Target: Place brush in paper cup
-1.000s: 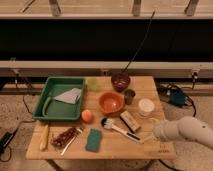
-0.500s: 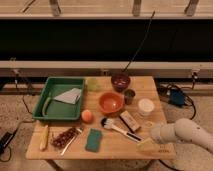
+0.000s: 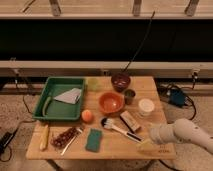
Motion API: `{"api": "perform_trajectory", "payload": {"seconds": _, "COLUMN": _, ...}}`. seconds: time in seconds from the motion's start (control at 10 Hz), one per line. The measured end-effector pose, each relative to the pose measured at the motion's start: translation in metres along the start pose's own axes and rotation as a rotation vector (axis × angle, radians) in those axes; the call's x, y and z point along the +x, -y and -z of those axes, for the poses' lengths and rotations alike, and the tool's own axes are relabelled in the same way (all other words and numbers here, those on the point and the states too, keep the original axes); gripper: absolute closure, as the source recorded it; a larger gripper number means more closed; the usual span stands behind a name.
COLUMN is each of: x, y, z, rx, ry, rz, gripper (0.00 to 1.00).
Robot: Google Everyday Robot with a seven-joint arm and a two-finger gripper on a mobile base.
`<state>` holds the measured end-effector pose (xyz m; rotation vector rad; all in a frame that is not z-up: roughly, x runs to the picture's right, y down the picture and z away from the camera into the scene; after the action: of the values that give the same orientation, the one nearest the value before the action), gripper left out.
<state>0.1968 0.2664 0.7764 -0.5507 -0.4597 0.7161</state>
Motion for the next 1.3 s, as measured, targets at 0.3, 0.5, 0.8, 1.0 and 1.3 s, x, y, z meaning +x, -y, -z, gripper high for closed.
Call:
{"api": "perform_trajectory", "payload": {"seconds": 0.3, "x": 0.000, "y": 0.000, "z": 0.000, "rx": -0.001, "ry": 0.000, "rz": 0.000, "gripper": 0.20}}
{"api": "perform_trajectory", "payload": {"seconds": 0.5, "x": 0.000, "y": 0.000, "z": 0.000, "rx": 0.000, "ry": 0.000, "rz": 0.000, "gripper": 0.20}}
{"api": "perform_trajectory", "payload": {"seconds": 0.8, "x": 0.000, "y": -0.002, "z": -0.002, "rx": 0.012, "ry": 0.013, "rz": 0.000, "gripper": 0.20}}
{"api": "perform_trajectory", "payload": {"seconds": 1.0, "x": -0.001, "y": -0.006, "z": -0.006, "rx": 0.027, "ry": 0.030, "rz": -0.004, "gripper": 0.20}}
{"api": "perform_trajectory", "payload": {"seconds": 1.3, "x": 0.003, "y": -0.008, "z": -0.016, "rx": 0.068, "ry": 0.058, "rz": -0.022, "gripper": 0.20}}
